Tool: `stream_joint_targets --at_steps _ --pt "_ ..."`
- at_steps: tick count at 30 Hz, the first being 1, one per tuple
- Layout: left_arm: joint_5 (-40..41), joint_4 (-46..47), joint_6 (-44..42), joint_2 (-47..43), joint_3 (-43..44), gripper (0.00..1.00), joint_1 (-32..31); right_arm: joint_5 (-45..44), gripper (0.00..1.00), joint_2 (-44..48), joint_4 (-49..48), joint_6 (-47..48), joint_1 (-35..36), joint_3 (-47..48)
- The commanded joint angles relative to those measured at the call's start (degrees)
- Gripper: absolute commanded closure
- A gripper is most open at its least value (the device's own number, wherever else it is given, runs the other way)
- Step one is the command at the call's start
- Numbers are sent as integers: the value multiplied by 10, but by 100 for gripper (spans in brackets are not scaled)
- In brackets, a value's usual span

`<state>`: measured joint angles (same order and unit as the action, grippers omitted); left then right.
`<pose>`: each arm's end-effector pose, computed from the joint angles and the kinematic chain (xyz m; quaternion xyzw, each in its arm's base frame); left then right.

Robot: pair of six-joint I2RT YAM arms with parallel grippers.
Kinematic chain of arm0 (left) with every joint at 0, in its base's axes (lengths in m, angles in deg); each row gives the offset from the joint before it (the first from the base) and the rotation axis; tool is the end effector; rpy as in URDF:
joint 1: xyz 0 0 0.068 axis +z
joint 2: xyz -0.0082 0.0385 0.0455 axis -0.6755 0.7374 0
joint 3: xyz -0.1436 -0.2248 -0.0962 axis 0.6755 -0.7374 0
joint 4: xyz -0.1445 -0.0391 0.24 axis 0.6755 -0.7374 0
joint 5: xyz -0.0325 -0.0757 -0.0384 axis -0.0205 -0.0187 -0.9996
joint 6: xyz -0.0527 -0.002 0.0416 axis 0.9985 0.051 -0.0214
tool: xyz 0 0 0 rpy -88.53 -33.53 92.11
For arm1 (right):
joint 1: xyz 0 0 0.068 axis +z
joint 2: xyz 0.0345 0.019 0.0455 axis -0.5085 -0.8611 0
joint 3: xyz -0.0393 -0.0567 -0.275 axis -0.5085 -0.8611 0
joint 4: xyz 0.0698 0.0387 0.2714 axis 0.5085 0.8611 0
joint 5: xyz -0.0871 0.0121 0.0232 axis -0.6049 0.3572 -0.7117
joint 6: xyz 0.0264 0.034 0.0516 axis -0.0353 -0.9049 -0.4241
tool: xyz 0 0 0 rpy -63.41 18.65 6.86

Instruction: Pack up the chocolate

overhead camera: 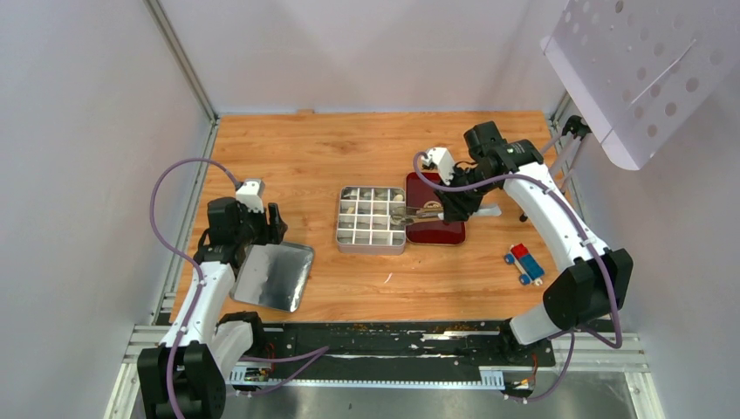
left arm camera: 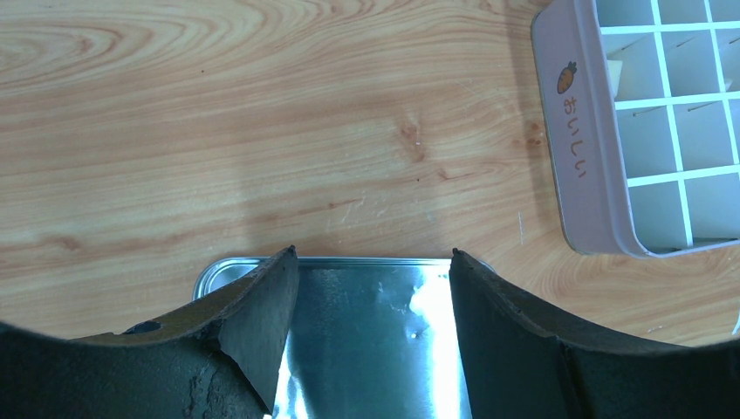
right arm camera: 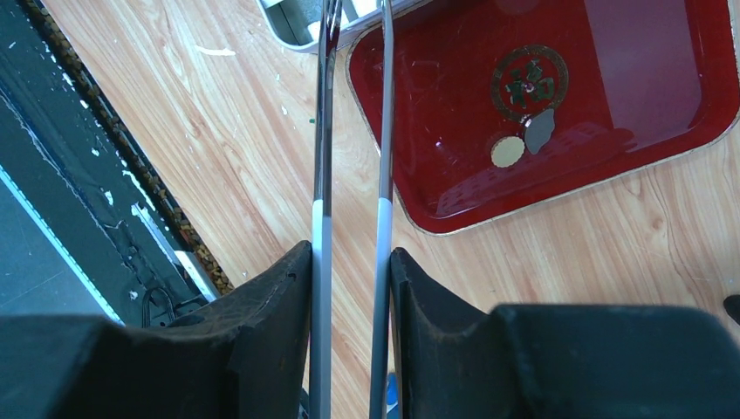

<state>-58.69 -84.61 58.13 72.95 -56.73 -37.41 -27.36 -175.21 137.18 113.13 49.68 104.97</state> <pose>0.2237 0.0023 0.2077 0.0160 0.8812 -0.1386 0.4516 0.2843 0.1230 0.3252 -0.5098 0.8182 0.1857 0.1902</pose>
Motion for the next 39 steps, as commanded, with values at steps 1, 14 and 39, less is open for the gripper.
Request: stream_joint_targets --at_steps 1,14,39 --pt "-1 19 0 -9 0 27 6 17 64 2 -10 8 4 11" --pt "-3 16 0 -10 0 27 5 3 67 10 -42 -34 -46 27" --pt "-1 25 4 -18 -10 27 5 -160 64 -18 -101 -39 -84 -57"
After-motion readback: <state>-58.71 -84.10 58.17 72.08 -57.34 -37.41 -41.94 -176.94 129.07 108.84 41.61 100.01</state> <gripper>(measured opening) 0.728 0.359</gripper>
